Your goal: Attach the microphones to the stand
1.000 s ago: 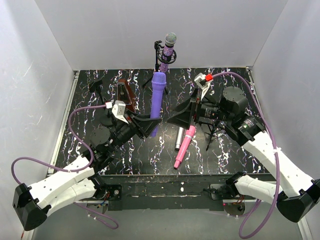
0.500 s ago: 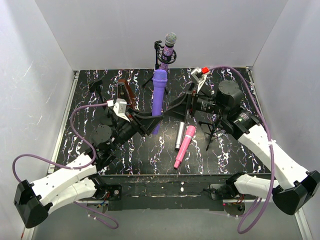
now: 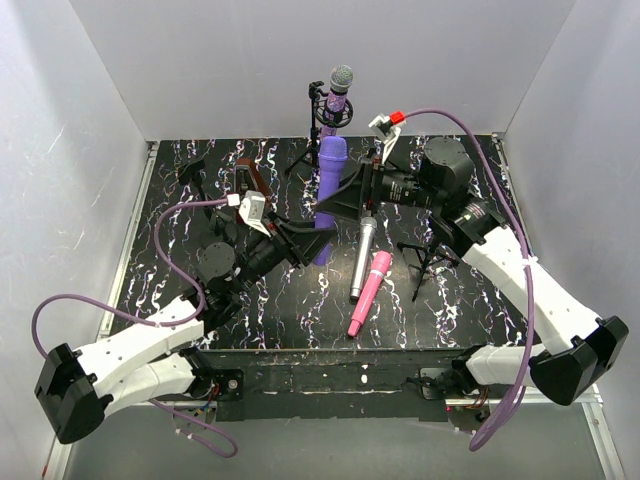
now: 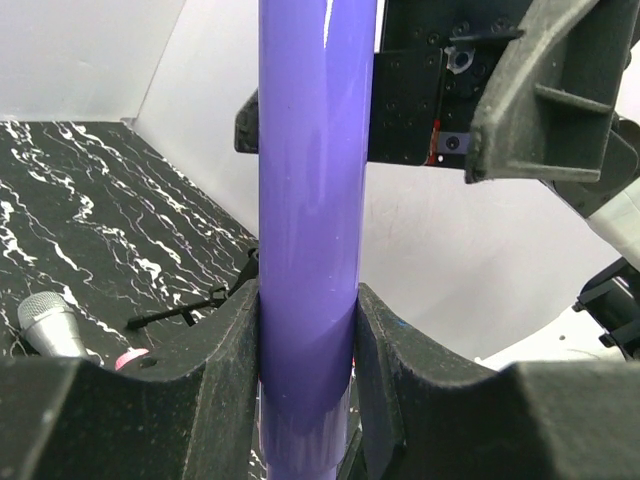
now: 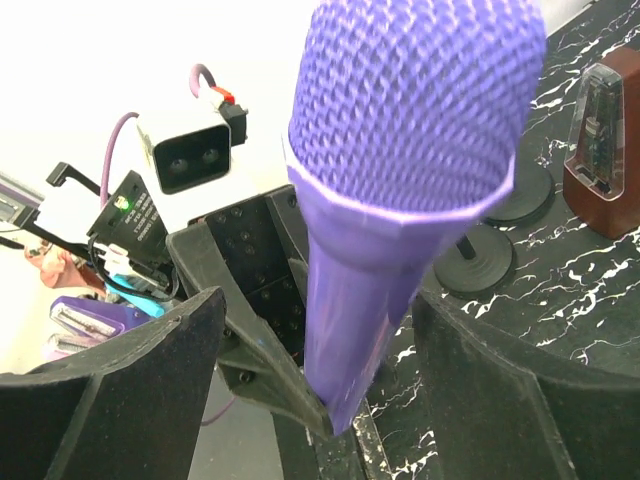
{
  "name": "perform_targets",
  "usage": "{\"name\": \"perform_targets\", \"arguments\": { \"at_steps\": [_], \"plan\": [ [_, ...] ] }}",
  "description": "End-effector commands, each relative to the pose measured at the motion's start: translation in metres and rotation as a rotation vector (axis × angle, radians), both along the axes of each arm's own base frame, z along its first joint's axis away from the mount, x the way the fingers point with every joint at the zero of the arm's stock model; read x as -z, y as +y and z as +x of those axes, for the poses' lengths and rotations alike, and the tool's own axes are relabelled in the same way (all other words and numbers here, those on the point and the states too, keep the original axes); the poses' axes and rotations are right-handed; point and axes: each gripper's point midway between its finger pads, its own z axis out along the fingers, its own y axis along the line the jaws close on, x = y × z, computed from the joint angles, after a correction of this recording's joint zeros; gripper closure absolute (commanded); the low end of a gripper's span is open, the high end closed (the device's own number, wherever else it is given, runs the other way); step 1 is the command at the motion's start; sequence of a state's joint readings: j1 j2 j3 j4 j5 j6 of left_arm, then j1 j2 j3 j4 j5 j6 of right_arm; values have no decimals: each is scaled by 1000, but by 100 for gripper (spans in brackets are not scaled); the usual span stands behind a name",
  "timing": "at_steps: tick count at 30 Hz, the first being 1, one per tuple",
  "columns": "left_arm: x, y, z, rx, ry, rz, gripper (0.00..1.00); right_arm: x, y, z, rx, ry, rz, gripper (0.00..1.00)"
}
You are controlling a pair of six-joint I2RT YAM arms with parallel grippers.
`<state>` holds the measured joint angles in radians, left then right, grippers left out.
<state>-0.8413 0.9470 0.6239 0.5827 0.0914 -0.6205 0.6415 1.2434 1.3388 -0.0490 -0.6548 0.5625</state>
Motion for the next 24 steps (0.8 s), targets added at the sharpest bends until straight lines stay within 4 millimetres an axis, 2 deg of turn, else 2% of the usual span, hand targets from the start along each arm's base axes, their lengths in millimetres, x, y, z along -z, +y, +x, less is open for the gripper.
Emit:
{"name": "perform_targets", "arguments": {
  "at_steps": [1,4,7,8,11,12,13,15,17,19,22,23,24],
  "plan": [
    [-32,-1,-7,35,-57,-68,100,-28,2,4,15,-44,54,20],
    [-30,-4,-9,55,-55,-65,100,-26,2,9,41,-26,53,25],
    [-26,-8,-10,76,-47,-50,100,-22,3,10,46,16,51,37],
    [-25,-9,-10,80,-44,-45,100,-22,3,9,42,22,54,45],
    [-19,-11,-11,90,-31,-31,100,-18,2,7,41,43,52,88],
    [-17,-11,-11,87,-25,-26,100,-17,1,6,43,44,51,95],
    [-15,-10,-10,83,-16,-20,93,-16,0,6,43,40,52,98],
    [-10,-4,-9,56,10,-2,67,-14,-4,6,47,41,50,99],
    [-6,7,-8,6,33,40,33,-16,-14,12,70,25,53,99],
    [2,24,-7,-61,59,145,4,-22,-26,20,99,-8,54,99],
    [13,60,-4,-173,74,418,2,-28,-45,31,133,-37,26,99],
    [7,71,-2,-204,71,494,2,-29,-51,35,136,-48,8,99],
    [-10,83,0,-235,62,552,2,-30,-56,38,139,-61,-11,99]
  ]
}}
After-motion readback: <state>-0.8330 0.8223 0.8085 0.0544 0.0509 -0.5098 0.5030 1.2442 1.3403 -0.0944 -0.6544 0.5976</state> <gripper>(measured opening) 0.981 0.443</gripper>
